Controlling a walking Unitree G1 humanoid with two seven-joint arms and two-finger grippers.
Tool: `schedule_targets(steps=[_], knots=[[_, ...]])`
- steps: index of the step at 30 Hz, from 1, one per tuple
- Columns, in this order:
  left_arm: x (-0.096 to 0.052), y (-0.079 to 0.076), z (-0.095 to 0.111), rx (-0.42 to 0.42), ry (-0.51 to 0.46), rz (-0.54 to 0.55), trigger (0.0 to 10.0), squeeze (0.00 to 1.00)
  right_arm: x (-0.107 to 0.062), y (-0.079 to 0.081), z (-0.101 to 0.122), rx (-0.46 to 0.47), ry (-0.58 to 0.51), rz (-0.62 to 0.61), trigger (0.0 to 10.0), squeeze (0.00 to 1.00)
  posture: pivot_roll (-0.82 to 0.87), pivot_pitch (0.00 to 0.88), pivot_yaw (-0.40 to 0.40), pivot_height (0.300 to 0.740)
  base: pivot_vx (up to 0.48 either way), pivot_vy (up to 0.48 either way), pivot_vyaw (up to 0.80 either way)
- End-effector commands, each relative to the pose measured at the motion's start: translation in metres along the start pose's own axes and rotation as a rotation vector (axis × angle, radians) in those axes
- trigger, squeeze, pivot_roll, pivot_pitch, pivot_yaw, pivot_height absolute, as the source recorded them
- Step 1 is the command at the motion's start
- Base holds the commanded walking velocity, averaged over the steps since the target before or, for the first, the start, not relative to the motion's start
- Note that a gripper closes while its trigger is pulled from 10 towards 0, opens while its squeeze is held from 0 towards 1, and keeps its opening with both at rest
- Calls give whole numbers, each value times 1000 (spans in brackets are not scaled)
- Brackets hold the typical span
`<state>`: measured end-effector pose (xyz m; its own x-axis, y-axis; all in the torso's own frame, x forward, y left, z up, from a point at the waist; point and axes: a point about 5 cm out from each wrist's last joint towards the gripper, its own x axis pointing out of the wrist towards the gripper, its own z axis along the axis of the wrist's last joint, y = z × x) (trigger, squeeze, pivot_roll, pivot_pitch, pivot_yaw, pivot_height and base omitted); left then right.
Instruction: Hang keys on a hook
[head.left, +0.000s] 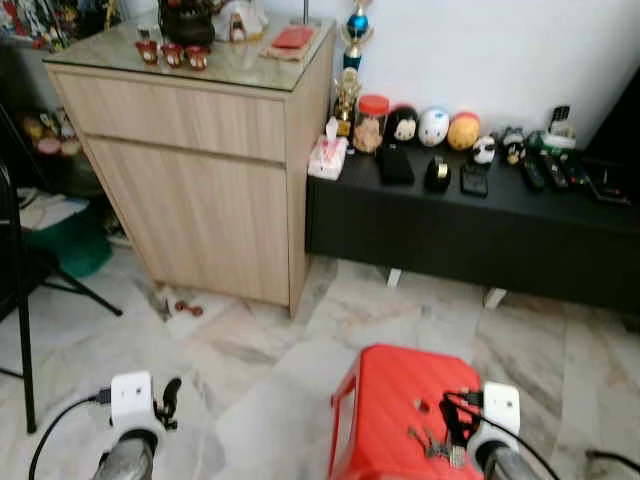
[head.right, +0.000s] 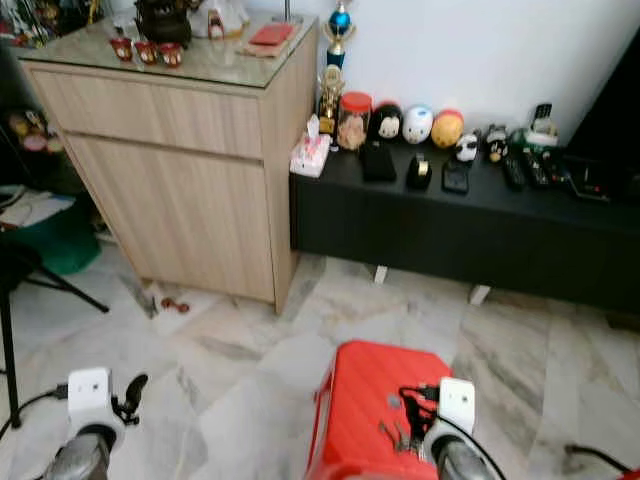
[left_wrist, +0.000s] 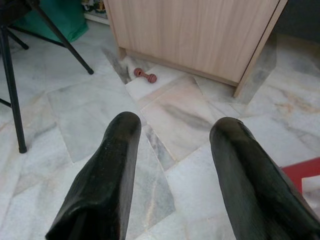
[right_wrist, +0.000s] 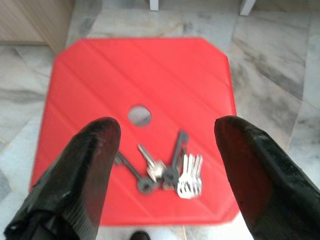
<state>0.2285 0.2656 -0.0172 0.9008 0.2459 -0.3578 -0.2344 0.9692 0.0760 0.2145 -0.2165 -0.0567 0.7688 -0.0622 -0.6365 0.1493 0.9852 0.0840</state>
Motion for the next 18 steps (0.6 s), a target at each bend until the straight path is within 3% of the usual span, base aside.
schedule_targets(steps=[1, 18], knots=[[-2, 0, -6, -13, 39, -3, 10000, 0, -4, -5, -10, 3, 42, -10, 10000, 0, 105, 0, -64, 618, 0, 0, 0], [-1, 0, -7, -14, 46, -4, 10000, 0, -4, -6, -12, 5, 47, -9, 10000, 0, 105, 0, -64, 521, 0, 0, 0]])
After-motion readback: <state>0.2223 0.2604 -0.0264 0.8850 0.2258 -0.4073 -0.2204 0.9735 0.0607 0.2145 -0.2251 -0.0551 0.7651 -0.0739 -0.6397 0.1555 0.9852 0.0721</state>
